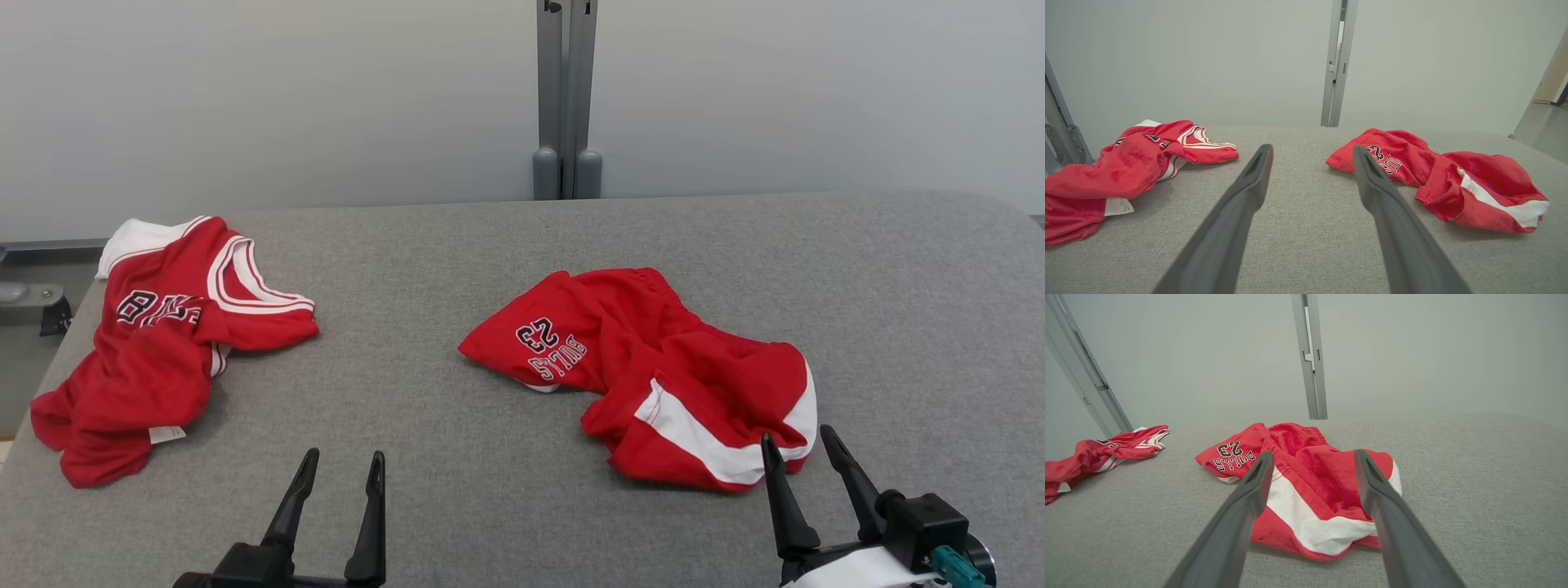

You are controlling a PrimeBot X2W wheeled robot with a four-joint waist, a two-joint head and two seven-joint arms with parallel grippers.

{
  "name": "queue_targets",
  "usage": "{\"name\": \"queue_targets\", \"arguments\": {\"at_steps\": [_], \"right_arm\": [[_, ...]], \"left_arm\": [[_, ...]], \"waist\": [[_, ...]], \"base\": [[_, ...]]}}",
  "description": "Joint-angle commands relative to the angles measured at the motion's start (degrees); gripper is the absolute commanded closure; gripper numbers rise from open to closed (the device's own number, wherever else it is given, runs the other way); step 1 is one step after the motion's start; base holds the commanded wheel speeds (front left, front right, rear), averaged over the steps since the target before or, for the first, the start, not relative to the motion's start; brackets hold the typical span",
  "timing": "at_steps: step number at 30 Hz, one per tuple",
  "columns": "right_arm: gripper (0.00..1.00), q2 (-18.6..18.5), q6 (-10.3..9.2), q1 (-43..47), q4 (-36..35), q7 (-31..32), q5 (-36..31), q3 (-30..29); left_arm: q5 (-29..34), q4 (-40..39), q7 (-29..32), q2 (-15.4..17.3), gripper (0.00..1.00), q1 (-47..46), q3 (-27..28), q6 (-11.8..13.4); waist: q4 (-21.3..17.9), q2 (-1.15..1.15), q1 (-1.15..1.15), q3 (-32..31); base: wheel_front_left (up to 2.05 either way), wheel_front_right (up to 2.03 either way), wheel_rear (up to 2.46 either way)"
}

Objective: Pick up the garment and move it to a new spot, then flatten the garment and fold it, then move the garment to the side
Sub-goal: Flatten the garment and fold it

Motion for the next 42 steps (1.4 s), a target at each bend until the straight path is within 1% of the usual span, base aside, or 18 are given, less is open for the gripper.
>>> {"name": "queue_targets", "arguments": {"at_steps": [1,15,21,29,36,42], "right_arm": [[0.0,-0.05,-0.01,0.76,-0.24,-0.03,0.19,0.02],[0.0,-0.06,-0.01,-0.17,0.02,-0.03,-0.45,-0.08],[0.0,-0.06,-0.02,0.03,0.07,-0.03,-0.76,0.02],[0.0,-0.06,-0.02,-0.02,-0.1,-0.03,-1.07,-0.07],[0.0,-0.06,-0.02,-1.14,-0.48,-0.03,-1.4,-0.25],[0.0,-0.15,-0.02,-3.32,-1.11,-0.03,-2.03,-0.58]], "left_arm": [[-0.04,0.17,0.04,0.0,0.0,0.08,0.02,0.2],[1.02,0.68,0.05,0.01,0.0,-0.8,0.12,-0.02],[1.06,1.0,0.04,0.01,0.0,-1.0,-0.15,0.39],[1.58,1.47,0.04,0.0,0.0,-1.89,-0.91,0.26],[1.94,2.32,0.04,0.0,0.0,-3.87,-3.15,-0.02],[3.15,5.1,0.05,0.03,0.0,-11.08,-6.77,-0.61]], "waist": [[-0.08,0.0,0.0,0.08],[-0.73,0.0,0.0,0.7],[-1.07,0.0,0.0,0.46],[-1.44,0.0,0.0,0.94],[-3.27,0.0,0.0,2.49],[-6.91,0.0,0.0,6.42]], "base": [[0.0,0.0,0.0],[0.0,0.0,0.0],[0.0,0.0,0.0],[0.0,0.0,0.0],[0.0,0.0,0.0],[0.0,0.0,0.0]]}}
